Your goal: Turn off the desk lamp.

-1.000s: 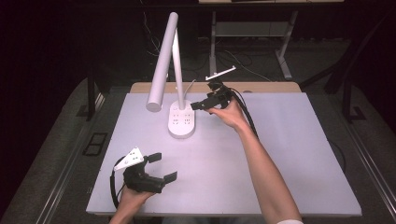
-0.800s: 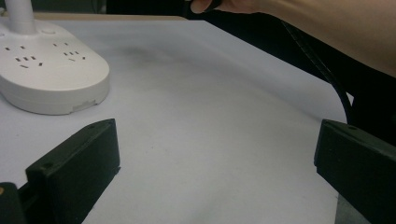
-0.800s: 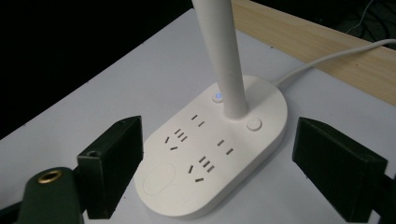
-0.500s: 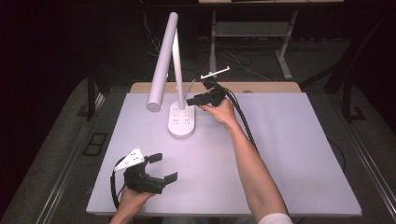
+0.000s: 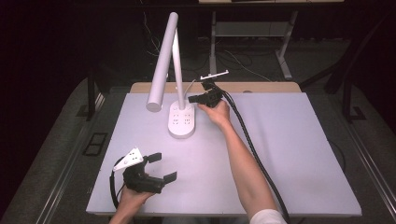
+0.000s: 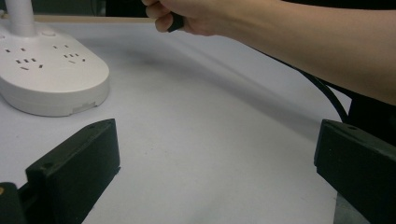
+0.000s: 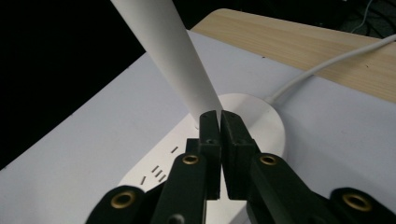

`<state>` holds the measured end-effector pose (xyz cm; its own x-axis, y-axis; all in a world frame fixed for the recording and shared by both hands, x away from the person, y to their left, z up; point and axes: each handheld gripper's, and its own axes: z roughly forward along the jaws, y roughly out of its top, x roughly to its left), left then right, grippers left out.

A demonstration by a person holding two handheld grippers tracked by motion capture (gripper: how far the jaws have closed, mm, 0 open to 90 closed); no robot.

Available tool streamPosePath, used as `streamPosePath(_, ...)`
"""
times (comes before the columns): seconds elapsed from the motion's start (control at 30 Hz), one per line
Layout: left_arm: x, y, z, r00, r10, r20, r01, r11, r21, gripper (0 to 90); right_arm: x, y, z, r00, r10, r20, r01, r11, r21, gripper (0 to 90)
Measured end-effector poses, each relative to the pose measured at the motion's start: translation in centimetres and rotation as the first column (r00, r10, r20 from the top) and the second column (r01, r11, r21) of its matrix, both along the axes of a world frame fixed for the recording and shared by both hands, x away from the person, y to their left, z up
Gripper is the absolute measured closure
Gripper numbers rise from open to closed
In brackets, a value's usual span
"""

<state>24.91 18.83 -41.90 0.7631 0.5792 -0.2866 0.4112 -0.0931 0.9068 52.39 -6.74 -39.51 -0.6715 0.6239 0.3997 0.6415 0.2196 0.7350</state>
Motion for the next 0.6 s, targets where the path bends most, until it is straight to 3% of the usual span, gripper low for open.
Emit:
streamPosePath(0.23, 0.0, -0.1, 0.0, 1.0000, -0.006, 0.001, 0.006, 1.0000, -0.001, 0.0, 0.4, 1.0, -2.0, 0.9991, -0.029, -0.031, 0.028, 0.999, -0.028, 89.9)
streamPosePath(0.6, 0.0, -0.3, 0.0, 0.9999, -0.012, 0.001, 0.012, 0.9999, 0.008, 0.0, 1.1, 1.5, -3.6, 0.9965, -0.069, -0.047, 0.068, 0.997, -0.030, 90.0)
